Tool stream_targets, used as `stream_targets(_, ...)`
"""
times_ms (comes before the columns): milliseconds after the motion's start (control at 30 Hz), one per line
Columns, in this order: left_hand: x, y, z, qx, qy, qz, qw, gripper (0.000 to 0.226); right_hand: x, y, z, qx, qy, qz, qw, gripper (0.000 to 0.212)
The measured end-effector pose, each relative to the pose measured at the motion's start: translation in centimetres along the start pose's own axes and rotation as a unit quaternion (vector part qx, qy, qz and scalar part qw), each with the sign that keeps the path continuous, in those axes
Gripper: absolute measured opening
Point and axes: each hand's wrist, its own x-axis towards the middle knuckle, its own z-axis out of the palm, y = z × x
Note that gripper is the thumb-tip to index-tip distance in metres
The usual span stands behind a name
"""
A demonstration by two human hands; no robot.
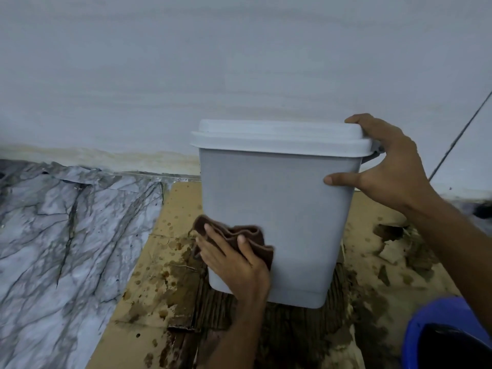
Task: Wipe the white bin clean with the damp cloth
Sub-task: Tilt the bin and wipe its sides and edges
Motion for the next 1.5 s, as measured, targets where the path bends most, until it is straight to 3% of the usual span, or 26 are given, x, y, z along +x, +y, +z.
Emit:
stream_targets(167, 3.9, 2.4, -1.3, -0.024, -0.018, 0.159, 0.987, 0.058, -1.4, -1.7, -0.9, -0.031, 0.014, 0.005, 0.999, 0.092)
stream_targets(233, 5.9, 4.2, -3.1, -0.086, -0.005, 0.079, 0.993, 0.055, -1.8, -2.3, -1.1, -0.047, 0.005, 0.007, 0.999, 0.093)
stream_targets(333, 8.7, 7.8, -6.4, -0.172, 0.095, -0.103, 0.975, 0.048, -2.7, -3.1, -1.7, -0.066, -0.010, 0.001, 0.998, 0.093)
stream_targets(400, 10.1, 10.4, -8.7, -0.217, 0.105, -0.065, 0.968, 0.045, -3.6, -3.8, -2.3, -0.075, -0.021, -0.006, 0.997, 0.094)
stream_targets(467, 10.9, 12.9, -10.7, -0.222, 0.033, 0.029, 0.974, 0.044, -4.7, -4.6, -2.6, -0.094, -0.028, -0.013, 0.995, 0.095)
stream_targets(533, 11.7, 14.6, -12.2, -0.137, -0.089, 0.153, 0.975, 0.042, -5.8, -5.4, -3.1, -0.128, -0.032, -0.025, 0.991, 0.093)
stream_targets(633, 12.5, 17.0, -13.9, 0.071, -0.289, 0.309, 0.903, 0.040, -7.6, -6.9, -3.6, -0.167, -0.024, -0.052, 0.984, 0.080)
stream_targets(700, 11.8, 18.7, -14.6, 0.118, -0.425, 0.314, 0.841, 0.043, -8.8, -8.5, -3.8, -0.200, -0.013, -0.076, 0.977, 0.068)
stream_targets(767, 10.8, 19.7, -15.0, 0.140, -0.506, 0.318, 0.789, 0.048, -9.9, -10.2, -4.0, -0.240, -0.031, -0.093, 0.966, 0.068)
stream_targets(833, 10.2, 20.1, -15.2, 0.139, -0.540, 0.292, 0.777, 0.053, -10.9, -11.5, -3.9, -0.286, -0.062, -0.114, 0.949, 0.076)
stream_targets(1000, 12.0, 19.6, -15.0, 0.228, -0.510, 0.299, 0.774, 0.057, -12.4, -13.2, -2.2, -0.344, -0.128, -0.179, 0.913, 0.091)
stream_targets(1167, 14.2, 19.6, -13.2, 0.252, -0.492, 0.280, 0.785, 0.059, -12.5, -14.4, -0.4, -0.324, -0.138, -0.215, 0.911, 0.096)
stream_targets(1300, 15.8, 19.6, -11.5, 0.268, -0.473, 0.238, 0.805, 0.042, -12.3, -14.1, 0.0, -0.329, -0.128, -0.220, 0.909, 0.096)
stream_targets(1500, 17.5, 21.1, -9.6, 0.294, -0.491, 0.171, 0.802, 0.068, -11.9, -13.0, 0.2, -0.343, -0.087, -0.238, 0.905, 0.085)
